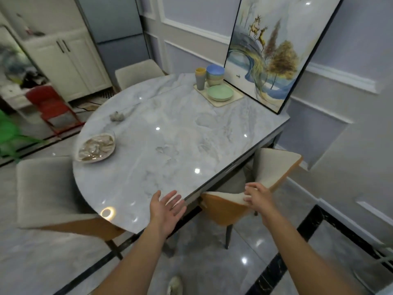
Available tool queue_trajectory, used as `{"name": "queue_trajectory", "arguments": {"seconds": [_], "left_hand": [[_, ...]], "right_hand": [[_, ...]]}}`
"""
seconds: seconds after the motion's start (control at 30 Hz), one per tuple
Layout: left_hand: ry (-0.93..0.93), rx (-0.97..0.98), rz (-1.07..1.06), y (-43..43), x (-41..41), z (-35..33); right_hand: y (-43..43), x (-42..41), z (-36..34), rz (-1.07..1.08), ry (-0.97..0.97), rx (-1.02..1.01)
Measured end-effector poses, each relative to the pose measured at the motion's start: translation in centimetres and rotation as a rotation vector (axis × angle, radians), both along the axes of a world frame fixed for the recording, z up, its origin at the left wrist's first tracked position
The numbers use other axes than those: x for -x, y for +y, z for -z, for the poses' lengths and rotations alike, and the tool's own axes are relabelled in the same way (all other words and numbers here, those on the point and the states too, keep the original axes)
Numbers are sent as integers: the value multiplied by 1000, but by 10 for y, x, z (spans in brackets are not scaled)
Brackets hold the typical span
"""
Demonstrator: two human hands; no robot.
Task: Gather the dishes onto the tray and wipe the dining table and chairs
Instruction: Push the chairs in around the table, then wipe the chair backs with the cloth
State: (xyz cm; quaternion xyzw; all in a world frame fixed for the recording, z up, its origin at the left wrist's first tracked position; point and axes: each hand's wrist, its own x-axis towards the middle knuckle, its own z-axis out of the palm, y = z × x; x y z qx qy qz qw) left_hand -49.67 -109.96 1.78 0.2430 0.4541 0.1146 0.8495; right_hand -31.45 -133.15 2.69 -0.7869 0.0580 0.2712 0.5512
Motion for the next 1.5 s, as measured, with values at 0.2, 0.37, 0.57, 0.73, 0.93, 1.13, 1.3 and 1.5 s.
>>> {"name": "queue_trajectory", "arguments": {"seconds": [0.2, 0.37, 0.57, 0.73, 0.93, 1.13, 1.3, 1.5], "left_hand": [[-43, -56, -153, 60, 63, -20], [-65, -73, -262, 119, 120, -27], [-81, -109, -276, 207, 181, -39], [-94, -123, -253, 289, 236, -40], [-88, -152, -254, 353, 269, -49], [-75, -142, -242, 401, 263, -46], [-98, -164, -309, 443, 244, -48], [-69, -182, -367, 531, 208, -41]], "right_hand": [[64, 39, -9, -222, 1, -14], [146, 75, -18, -395, 28, -18], [267, 128, -23, -514, 23, 6], [357, 181, -23, -544, 18, 6], [427, 221, -23, -572, 32, 60], [472, 208, -26, -549, -19, 84], [511, 172, -21, -544, -68, 83], [599, 92, 2, -550, -97, 71]]}}
